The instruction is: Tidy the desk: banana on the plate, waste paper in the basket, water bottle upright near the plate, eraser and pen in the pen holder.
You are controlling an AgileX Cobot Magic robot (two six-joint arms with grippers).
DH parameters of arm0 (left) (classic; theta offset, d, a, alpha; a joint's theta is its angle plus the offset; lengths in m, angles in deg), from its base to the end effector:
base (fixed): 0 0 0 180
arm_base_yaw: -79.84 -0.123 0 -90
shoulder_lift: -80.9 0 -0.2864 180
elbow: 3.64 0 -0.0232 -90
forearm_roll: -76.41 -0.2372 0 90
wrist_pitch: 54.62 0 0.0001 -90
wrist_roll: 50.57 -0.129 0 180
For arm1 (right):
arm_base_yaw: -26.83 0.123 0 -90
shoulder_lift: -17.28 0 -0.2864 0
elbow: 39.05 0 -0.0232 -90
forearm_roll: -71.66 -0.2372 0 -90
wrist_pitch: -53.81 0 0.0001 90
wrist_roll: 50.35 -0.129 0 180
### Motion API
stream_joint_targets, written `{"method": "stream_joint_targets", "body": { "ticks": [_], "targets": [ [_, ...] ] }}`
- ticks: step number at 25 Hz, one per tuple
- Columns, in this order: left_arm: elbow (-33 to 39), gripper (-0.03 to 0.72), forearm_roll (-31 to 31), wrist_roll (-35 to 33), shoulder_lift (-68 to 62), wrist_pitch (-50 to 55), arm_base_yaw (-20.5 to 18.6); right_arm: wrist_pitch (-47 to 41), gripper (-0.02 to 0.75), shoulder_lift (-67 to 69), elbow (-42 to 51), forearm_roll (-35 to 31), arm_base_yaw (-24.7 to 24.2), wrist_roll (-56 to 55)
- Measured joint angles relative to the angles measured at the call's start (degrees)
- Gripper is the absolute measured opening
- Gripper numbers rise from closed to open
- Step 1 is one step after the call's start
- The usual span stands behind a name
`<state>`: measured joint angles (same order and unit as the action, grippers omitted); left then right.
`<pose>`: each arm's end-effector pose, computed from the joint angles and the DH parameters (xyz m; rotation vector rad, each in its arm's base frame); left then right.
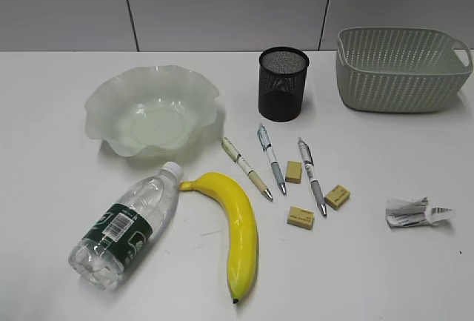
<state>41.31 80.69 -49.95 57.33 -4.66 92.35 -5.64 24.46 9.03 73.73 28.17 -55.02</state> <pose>0.0599 -0.0208 0.2846 0.2003 2.0639 -0.2295 0.0147 -0.0037 0.2591 0.0597 2.0008 0.0244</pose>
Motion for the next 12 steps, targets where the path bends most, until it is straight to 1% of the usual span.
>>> {"method": "stream_joint_targets", "body": {
  "ticks": [2, 6, 7, 8, 10, 12],
  "targets": [
    [-0.2, 0.238, 7.8, -6.9, -9.5, -4.5, 0.0, 0.0, 0.364, 0.0, 0.0, 0.0, 0.0, 0.0],
    [-2.4, 0.238, 25.7, -27.3, -29.6, -11.8, 0.5, 0.0, 0.364, 0.0, 0.0, 0.0, 0.0, 0.0],
    [-4.0, 0.238, 29.0, -31.7, -35.9, -12.8, 1.2, 0.0, 0.364, 0.0, 0.0, 0.0, 0.0, 0.0],
    [-5.9, 0.238, 30.3, -34.5, -40.1, -13.5, 2.5, 0.0, 0.364, 0.0, 0.0, 0.0, 0.0, 0.0],
    [-10.6, 0.238, 31.0, -37.0, -49.5, -14.1, 6.6, 0.0, 0.364, 0.0, 0.0, 0.0, 0.0, 0.0],
    [-16.5, 0.238, 29.8, -36.8, -58.0, -14.7, 13.1, 0.0, 0.364, 0.0, 0.0, 0.0, 0.0, 0.0]
  ]
}}
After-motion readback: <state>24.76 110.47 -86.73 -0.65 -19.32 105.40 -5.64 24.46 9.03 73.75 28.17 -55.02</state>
